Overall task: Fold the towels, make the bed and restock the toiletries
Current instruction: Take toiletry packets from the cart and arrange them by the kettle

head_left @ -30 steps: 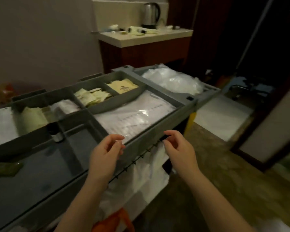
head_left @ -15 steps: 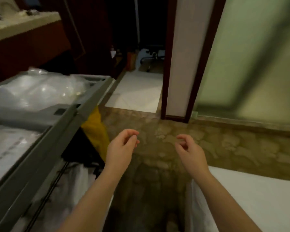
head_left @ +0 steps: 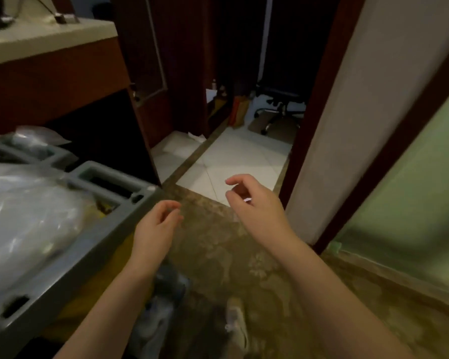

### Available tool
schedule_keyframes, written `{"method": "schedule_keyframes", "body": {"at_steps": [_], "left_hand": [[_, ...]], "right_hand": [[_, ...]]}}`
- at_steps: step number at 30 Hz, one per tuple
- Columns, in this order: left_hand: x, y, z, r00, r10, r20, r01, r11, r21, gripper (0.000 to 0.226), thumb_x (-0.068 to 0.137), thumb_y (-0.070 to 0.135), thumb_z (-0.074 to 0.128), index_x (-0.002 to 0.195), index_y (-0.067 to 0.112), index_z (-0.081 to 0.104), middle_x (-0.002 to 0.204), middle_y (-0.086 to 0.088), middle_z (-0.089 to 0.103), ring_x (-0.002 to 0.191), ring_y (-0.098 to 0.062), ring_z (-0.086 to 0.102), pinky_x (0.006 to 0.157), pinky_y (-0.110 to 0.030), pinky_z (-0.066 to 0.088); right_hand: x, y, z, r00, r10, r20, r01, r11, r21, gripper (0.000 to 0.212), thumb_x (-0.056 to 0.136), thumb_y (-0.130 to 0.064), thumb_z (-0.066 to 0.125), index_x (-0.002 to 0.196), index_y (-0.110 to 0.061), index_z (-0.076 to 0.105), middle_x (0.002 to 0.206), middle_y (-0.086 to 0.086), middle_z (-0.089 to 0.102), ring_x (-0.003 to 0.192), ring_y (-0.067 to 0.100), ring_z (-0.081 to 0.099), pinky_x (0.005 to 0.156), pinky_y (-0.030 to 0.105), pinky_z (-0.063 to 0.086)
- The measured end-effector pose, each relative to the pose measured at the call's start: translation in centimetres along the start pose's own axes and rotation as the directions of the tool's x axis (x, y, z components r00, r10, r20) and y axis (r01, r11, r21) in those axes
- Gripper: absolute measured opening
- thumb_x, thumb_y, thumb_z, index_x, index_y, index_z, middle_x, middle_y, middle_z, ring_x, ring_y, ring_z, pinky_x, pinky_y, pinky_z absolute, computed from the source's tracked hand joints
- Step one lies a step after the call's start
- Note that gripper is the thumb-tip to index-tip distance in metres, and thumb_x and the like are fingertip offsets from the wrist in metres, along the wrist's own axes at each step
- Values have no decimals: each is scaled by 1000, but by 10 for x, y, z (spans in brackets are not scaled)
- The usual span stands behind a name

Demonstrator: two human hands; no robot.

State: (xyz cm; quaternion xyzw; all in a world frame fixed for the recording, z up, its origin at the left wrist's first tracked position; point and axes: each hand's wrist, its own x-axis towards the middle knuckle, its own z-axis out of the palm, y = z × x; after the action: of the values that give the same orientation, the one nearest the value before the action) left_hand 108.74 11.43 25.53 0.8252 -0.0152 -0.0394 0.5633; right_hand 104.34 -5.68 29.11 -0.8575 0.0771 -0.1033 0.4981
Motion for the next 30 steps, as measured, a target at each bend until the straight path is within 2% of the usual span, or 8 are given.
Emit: {"method": "schedule_keyframes", "body": {"at_steps": [3, 7, 11, 16, 20, 23, 27, 30], "left_hand": [[85, 31, 57, 998, 52, 30, -51, 998, -38, 14, 97, 23, 48, 105, 30, 57, 100, 9, 61, 94, -5, 59, 80, -22, 50], [210, 114, 131, 981, 133, 142, -131, 991, -24, 13, 98, 27, 46, 107, 32, 55, 98, 9, 62, 88, -6, 59, 72, -21, 49], [307, 164, 152, 967, 205, 149, -209, 978, 12, 12, 97, 28, 47, 105, 34, 54, 93, 11, 61, 85, -6, 59, 73, -23, 50], [424, 158, 133, 985, 155, -72, -153, 988, 34, 12, 96, 27, 49, 98, 38, 54, 89, 13, 62, 84, -3, 60, 74, -23, 50], [503, 135, 89, 945, 38, -325, -16, 997, 70, 13, 95, 25, 52, 97, 37, 55, 91, 12, 63, 89, -4, 60, 80, -25, 49], [540, 126, 36, 847, -77, -526, 102, 995, 19, 14, 95, 25, 52, 96, 38, 55, 90, 12, 63, 85, -12, 63, 80, -34, 52], [571, 121, -37, 694, -129, -709, 140, 989, -43, 15, 96, 22, 51, 108, 28, 58, 89, 10, 63, 76, -9, 61, 64, -21, 48], [605, 114, -96, 625, -85, -776, 117, 993, -14, 14, 94, 21, 53, 99, 31, 61, 88, 9, 65, 84, -6, 63, 71, -20, 48]], "right_hand": [[92, 27, -17, 1000, -4, -4, 4, 998, -62, 20, 96, -27, 53, 116, -31, 54, 90, -18, 55, 84, -3, 54, 65, 6, 42], [209, 58, -67, 991, 81, -110, -92, 991, -96, 19, 94, -25, 54, 112, -31, 55, 89, -17, 57, 84, 3, 56, 66, 15, 41], [312, 71, -93, 985, 70, -160, -84, 993, -86, 18, 94, -26, 53, 110, -34, 54, 88, -15, 58, 81, 3, 56, 67, 20, 45], [462, 71, -59, 998, -38, -47, 37, 999, -8, 17, 94, -23, 54, 109, -31, 55, 82, -11, 59, 67, -2, 54, 52, 9, 40], [573, 34, 4, 956, -230, 183, 223, 973, 56, 18, 94, -21, 55, 110, -27, 56, 81, -13, 58, 69, -10, 53, 57, 7, 40], [638, -13, 53, 858, -385, 341, 364, 923, 126, 15, 93, -23, 56, 106, -33, 54, 77, -13, 57, 72, -10, 52, 59, 9, 40], [691, -81, 131, 701, -545, 460, 509, 834, 213, 15, 92, -26, 56, 106, -30, 58, 77, -15, 57, 73, -7, 53, 59, 8, 39], [721, -132, 192, 621, -637, 457, 582, 765, 274, 14, 91, -26, 57, 105, -31, 57, 80, -16, 57, 74, -4, 53, 61, 8, 37]]}}
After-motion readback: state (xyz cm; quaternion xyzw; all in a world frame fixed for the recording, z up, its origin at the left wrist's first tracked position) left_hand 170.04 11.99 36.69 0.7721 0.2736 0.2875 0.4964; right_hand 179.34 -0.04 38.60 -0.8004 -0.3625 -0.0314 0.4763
